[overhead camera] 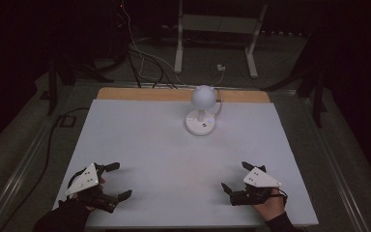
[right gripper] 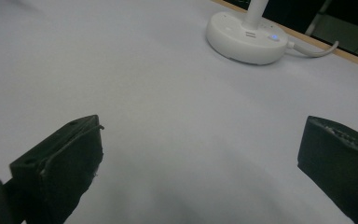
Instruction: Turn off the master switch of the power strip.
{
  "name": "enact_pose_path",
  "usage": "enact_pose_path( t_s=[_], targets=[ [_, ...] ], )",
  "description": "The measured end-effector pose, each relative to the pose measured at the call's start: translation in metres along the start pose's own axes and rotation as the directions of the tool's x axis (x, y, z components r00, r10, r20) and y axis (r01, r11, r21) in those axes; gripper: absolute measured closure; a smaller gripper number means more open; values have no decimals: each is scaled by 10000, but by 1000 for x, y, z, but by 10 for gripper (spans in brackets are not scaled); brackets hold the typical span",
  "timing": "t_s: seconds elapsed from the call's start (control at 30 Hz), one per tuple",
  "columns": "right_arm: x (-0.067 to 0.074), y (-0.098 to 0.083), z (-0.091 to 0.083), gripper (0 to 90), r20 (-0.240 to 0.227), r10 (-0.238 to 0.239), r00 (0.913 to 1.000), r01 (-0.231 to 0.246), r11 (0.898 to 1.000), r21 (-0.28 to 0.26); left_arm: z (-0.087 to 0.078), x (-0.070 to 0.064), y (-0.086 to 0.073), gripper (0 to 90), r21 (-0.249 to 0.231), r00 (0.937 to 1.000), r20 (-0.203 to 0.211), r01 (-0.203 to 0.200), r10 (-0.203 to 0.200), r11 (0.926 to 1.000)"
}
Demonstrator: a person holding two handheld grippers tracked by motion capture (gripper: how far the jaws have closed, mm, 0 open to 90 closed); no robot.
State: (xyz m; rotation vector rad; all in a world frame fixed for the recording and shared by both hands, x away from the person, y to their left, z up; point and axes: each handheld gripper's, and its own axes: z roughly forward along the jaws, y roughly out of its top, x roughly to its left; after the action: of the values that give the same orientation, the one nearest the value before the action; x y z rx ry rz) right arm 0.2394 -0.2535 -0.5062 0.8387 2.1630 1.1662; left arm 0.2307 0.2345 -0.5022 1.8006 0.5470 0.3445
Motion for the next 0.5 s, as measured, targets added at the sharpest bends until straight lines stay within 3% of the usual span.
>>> enact_pose_path(
  t_s=[0.3,0.5],
  targets=[
    [0,3,1,1,-260,-105,9996,114,9994,331,0,0,0,1,-12,10000,58,55,-55,10000],
    [3,5,1,1,-314,-6,9995,12,9998,202,0,0,0,1,-53,10000,47,39,-38,10000]
  ],
)
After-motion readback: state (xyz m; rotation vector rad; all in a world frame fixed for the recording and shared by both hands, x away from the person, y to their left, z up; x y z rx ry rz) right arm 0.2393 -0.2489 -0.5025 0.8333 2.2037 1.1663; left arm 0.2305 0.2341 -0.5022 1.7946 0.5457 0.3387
